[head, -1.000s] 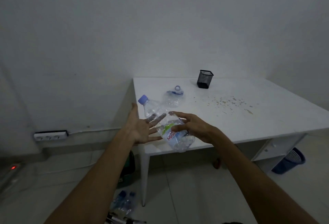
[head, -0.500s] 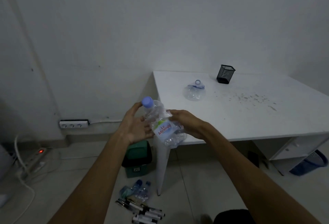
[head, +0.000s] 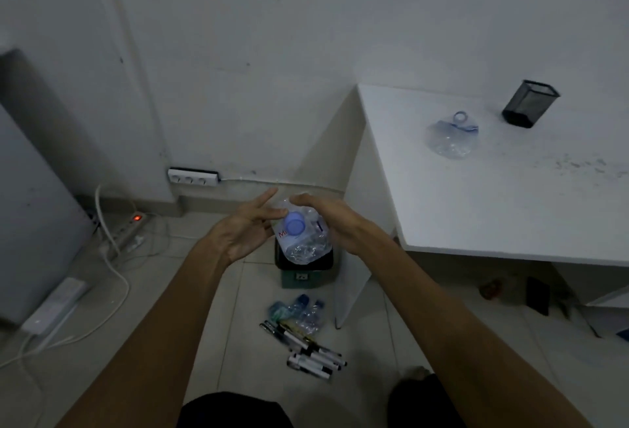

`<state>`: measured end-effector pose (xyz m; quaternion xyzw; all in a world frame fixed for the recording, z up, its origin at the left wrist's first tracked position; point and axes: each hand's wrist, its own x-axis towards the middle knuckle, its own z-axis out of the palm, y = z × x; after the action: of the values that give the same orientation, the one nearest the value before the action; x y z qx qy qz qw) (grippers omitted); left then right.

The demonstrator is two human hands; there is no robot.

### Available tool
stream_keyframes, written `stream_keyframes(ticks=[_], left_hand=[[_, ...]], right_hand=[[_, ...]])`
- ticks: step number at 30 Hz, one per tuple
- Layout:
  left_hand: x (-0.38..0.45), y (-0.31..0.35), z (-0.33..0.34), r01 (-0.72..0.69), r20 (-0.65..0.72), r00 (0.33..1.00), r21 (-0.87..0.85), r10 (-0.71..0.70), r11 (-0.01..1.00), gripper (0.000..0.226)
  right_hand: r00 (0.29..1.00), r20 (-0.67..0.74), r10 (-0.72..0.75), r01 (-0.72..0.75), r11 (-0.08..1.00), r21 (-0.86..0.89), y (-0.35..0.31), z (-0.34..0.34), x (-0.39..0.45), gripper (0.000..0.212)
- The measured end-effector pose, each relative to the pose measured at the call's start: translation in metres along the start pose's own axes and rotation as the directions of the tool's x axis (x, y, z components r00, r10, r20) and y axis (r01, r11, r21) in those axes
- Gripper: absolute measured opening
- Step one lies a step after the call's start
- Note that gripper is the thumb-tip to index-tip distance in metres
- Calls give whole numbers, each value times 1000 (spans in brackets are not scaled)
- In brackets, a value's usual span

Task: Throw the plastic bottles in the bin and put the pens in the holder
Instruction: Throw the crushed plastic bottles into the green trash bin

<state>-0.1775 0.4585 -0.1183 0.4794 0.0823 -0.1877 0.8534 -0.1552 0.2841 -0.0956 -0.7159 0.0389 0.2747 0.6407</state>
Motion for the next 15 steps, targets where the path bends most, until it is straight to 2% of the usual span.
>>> stream_keyframes(ticks=[3, 8, 12, 15], left_hand=[[14, -8, -27, 15, -60, 998, -6, -15, 1000, 91], [58, -30, -64, 59, -143, 989, 62, -50, 996, 87], [107, -56, -95, 108, -205, 974, 61, -94, 992, 83], [145, -76, -116, 136, -242, 964, 84, -113, 987, 80]], right_hand=[[999, -3, 48, -48, 997, 52, 26, 10, 35, 54], [997, 16, 79, -80, 988, 129, 70, 13, 101, 44], [992, -68, 102, -89, 981, 171, 103, 8, 152, 38], [977, -149, 151, -122, 974, 189, 127, -2, 187, 46]])
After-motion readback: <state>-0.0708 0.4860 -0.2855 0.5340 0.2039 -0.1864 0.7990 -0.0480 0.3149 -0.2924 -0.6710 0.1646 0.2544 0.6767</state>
